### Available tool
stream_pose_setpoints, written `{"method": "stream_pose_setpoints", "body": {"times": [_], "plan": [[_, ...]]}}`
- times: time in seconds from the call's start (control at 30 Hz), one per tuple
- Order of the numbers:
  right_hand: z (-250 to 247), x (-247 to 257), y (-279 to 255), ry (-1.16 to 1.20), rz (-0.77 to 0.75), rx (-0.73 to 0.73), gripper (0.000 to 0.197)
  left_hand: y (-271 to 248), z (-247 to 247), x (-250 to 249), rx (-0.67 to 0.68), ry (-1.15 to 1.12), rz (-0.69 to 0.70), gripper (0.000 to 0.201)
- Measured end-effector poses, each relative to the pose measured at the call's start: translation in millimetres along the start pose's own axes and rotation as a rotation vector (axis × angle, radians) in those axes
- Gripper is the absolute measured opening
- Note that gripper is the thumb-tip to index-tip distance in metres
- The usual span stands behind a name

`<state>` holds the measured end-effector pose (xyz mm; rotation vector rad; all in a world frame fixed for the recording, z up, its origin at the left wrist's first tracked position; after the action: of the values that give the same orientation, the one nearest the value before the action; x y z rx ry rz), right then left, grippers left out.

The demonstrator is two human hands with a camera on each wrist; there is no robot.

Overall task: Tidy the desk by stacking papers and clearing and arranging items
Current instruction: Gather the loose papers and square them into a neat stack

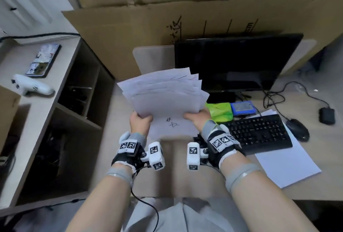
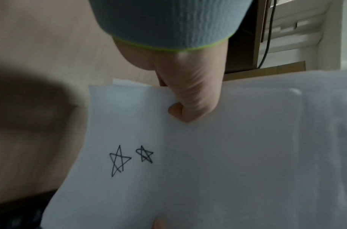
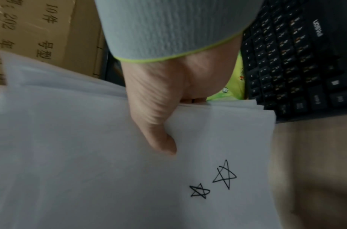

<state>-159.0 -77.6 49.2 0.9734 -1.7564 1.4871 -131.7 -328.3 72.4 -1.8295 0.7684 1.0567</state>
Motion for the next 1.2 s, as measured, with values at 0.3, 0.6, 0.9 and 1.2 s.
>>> {"method": "stream_pose_setpoints", "body": {"times": [0.3, 0.6, 0.9, 1.2], "plan": [[17, -41, -15, -0.013, 0.135, -0.079, 0.027, -6, -9, 41, 0.054, -0.010, -0.135, 0.024], [40, -1, -20, 0.048, -0.067, -0.026, 0.027, 19, -50, 21, -0.020, -0.055, -0.025, 0.020], [58, -25, -18, -0.114, 0.101, -0.007, 0.040, 23, -48, 63, 0.060, 0.066, -0.200, 0.012], [-3, -11, -42, -0.098, 0.045, -0.055, 0.027, 8, 4, 42, 0.141, -0.090, -0.129, 0.010]]}}
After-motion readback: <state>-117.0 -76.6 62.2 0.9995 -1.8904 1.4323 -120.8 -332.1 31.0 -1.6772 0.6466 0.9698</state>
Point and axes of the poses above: each hand's wrist, its own y-axis towards the middle knuckle, its own z-axis out of the palm, x = y × z, the point moved 8 cm from there along y, towards the middle knuckle, and after that the axes turned 4 degrees about x, right-handed, at the moved point
